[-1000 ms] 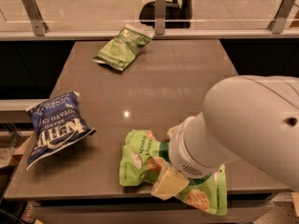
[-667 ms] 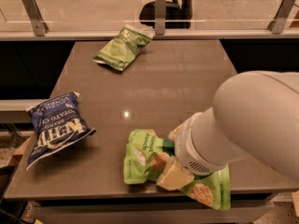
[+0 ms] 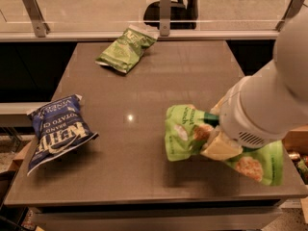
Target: Move green rice chip bag near green jalapeno chip bag
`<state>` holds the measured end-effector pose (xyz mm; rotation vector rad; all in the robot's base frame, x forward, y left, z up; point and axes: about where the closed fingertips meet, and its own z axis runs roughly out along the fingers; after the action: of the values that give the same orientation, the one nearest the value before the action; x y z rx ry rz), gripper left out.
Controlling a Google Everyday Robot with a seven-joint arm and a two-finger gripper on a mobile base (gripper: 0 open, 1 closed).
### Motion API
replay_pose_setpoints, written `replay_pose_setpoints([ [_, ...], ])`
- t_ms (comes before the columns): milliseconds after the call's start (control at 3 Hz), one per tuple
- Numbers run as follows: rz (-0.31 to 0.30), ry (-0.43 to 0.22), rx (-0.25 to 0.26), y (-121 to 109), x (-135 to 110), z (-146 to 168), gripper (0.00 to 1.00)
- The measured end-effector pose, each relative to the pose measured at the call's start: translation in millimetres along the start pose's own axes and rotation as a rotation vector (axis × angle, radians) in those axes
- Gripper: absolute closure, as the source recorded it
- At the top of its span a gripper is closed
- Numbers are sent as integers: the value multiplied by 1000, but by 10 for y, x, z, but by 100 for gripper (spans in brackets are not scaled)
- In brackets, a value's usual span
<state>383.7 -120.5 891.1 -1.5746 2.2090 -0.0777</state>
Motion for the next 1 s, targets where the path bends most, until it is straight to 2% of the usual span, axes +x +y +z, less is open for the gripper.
replay_pose_setpoints([
  [333, -38, 51, 50, -381, 93, -344, 100],
  [667, -80, 2, 81, -832, 38, -534, 100],
  [1000, -90, -100, 121, -1192, -66, -552, 100],
])
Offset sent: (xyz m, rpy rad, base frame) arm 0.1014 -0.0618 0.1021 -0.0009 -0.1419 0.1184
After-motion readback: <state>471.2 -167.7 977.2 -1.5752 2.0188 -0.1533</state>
